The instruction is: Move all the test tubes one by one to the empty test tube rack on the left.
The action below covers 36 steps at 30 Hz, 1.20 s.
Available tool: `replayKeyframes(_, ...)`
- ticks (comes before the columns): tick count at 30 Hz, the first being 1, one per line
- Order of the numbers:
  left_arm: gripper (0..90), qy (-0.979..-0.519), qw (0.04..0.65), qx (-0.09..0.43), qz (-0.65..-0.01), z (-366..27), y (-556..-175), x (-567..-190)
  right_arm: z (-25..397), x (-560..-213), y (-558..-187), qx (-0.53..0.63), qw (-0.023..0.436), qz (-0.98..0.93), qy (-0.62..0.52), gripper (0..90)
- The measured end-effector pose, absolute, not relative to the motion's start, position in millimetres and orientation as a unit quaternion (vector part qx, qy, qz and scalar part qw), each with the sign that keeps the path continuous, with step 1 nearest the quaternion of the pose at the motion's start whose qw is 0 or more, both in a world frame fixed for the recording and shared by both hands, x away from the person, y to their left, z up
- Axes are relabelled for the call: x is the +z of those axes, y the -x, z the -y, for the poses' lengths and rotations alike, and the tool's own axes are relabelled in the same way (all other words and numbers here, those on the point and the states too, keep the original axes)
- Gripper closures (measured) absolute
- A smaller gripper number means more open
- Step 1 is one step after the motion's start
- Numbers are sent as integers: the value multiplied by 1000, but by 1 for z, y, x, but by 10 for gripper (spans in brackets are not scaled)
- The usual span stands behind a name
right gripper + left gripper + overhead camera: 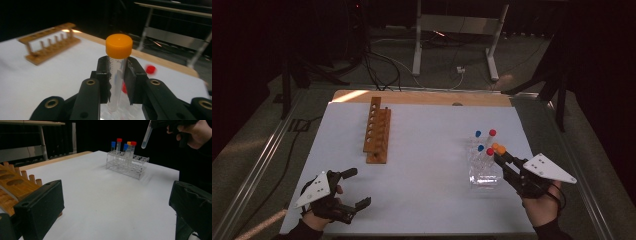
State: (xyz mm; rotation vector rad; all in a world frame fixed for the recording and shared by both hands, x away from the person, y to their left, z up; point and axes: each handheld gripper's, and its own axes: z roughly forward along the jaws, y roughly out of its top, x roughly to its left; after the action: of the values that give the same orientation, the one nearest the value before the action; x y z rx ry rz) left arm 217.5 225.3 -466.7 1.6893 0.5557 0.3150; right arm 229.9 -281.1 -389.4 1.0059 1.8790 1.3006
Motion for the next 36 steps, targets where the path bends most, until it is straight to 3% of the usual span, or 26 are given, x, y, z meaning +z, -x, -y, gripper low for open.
replayKeyframes(8, 7, -734, 625, 103, -247, -216, -230, -445, 240, -391, -239, 508, 272, -745, -335, 754)
replayKeyframes(27, 20, -753, 629, 77, -175, -155, -248, -402, 165, -421, -234, 525, 164, -798, -247, 754)
replayKeyframes(36, 167, -767, 619, 86, -147, -122, -248, -402, 149, -425, -232, 527, 140, -805, -235, 754)
